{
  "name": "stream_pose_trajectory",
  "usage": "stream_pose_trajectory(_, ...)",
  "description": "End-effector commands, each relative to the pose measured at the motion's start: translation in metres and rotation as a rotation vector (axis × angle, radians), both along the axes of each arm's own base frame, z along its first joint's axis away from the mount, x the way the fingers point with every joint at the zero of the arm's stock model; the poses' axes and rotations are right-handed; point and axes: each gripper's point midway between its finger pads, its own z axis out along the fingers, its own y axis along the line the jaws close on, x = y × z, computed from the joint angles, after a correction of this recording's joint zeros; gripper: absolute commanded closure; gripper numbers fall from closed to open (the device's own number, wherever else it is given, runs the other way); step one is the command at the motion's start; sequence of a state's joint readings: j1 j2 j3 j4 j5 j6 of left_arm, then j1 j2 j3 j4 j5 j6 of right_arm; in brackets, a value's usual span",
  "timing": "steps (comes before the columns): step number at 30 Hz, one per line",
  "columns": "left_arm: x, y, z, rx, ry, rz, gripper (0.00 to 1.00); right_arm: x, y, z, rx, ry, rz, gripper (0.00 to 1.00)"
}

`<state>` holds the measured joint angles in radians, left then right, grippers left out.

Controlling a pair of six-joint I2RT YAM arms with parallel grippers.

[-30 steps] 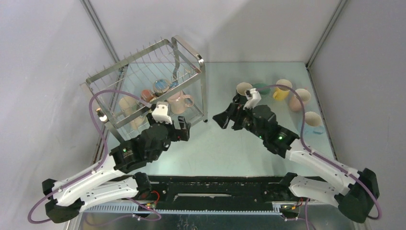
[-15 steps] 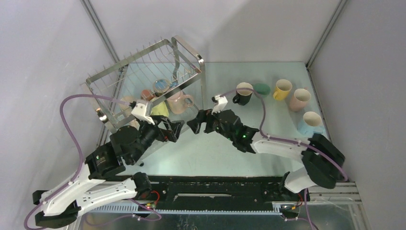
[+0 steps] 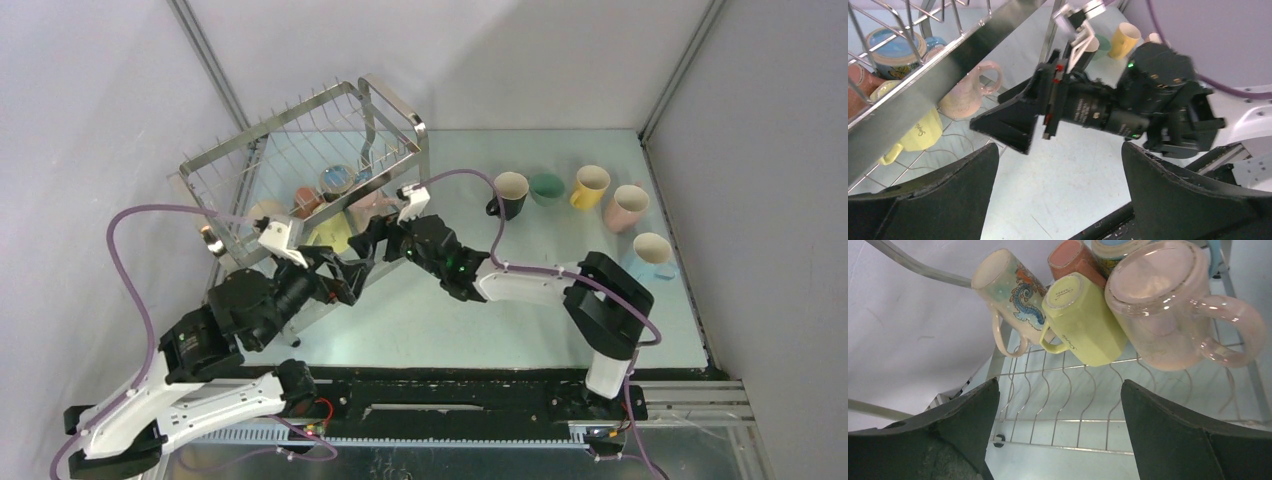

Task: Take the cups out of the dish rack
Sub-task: Unload the cup from the dish rack.

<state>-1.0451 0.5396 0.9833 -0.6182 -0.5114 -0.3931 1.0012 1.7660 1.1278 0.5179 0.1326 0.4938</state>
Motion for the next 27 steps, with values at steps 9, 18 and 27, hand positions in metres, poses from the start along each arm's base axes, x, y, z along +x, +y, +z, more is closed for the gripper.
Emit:
stream_pose_trajectory(9, -0.036, 0.028, 0.078, -0.194, -0.084, -0.097, 0.00, 0.026, 0.059, 0.008, 0.043, -0.159, -0.032, 0.03)
stream_pose_trajectory(18, -0.048, 0.040, 0.103, -0.239, -0.123, -0.131, 0.00, 0.039, 0.087, -0.012, 0.022, -0.299, -0.018, 0.02)
stream_pose_trajectory(27, -0.056, 0.049, 0.115, -0.232, -0.146, -0.148, 0.00, 0.057, 0.107, -0.029, -0.051, -0.332, -0.025, 0.02)
